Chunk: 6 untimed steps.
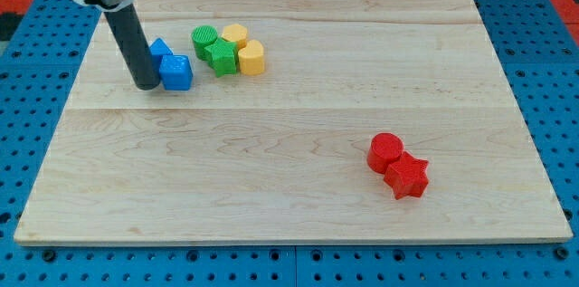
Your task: Move the blue triangle closer to the group of blocks
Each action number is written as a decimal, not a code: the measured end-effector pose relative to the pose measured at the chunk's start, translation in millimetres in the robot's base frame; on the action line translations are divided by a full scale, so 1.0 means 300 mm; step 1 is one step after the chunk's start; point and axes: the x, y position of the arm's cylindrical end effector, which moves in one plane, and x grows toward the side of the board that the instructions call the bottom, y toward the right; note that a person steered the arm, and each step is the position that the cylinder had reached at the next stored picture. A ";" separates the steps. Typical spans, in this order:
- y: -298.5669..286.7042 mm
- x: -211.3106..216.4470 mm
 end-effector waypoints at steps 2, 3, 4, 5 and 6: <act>0.026 -0.012; -0.160 0.033; -0.313 -0.008; -0.285 -0.113; -0.149 -0.132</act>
